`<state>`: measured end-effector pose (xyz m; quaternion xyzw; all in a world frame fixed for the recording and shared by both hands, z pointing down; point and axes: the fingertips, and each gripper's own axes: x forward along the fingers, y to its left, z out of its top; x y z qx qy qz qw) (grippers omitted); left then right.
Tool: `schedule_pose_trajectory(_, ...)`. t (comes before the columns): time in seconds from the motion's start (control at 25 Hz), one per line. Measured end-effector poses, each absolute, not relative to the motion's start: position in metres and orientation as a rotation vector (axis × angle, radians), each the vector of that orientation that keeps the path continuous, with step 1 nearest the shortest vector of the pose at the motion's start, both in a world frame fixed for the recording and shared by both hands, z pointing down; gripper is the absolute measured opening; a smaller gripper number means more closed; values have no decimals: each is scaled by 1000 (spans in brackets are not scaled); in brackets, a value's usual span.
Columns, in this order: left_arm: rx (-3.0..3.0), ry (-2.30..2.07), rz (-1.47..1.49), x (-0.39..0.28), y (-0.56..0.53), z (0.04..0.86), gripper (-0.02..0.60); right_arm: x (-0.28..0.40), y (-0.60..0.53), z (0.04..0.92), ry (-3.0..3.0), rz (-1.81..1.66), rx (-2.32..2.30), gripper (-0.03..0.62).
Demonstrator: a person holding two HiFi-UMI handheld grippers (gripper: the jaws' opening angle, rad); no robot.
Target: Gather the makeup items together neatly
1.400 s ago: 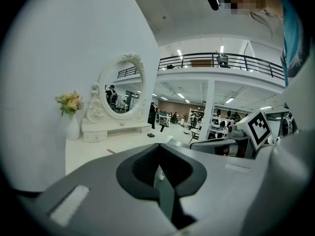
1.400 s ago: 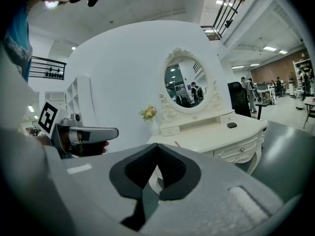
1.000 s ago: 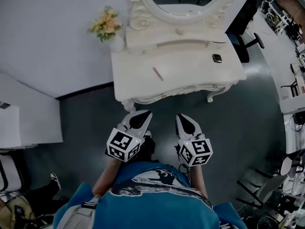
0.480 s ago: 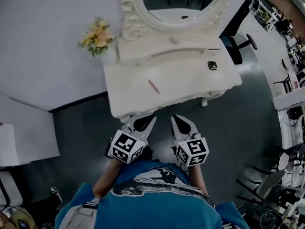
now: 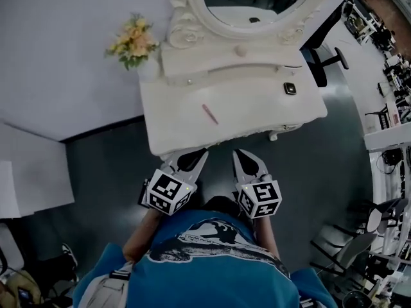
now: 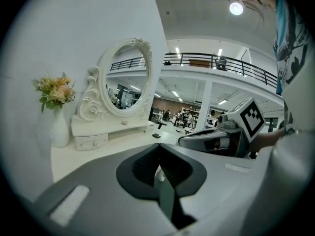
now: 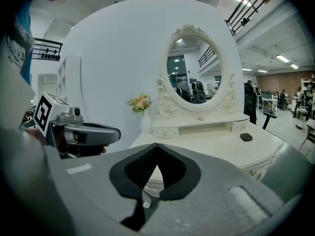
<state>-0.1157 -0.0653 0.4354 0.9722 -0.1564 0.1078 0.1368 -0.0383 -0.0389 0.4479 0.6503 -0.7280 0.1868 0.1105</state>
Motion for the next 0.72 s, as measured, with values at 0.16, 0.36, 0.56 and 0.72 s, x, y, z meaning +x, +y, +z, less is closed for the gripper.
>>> schedule_pose_trajectory(0.16, 2792, -526, 258, -125, -79, 431, 11, -43, -60, 449, -2169, 524, 1856, 3)
schedule_pose_trajectory(0.36, 2763, -650, 240, -143, -101, 432, 11, -47, -77, 459, -2179, 513, 1803, 3)
schedule_pose_trajectory(0.56, 2707, -733, 202, -154, -113, 428, 11, -44, -86, 472, -2178, 536, 1756, 3)
schedule_pose_trajectory(0.72, 2679, -784, 225, -151, -114, 433, 11, -36, -98, 484, -2191, 556, 1699, 4)
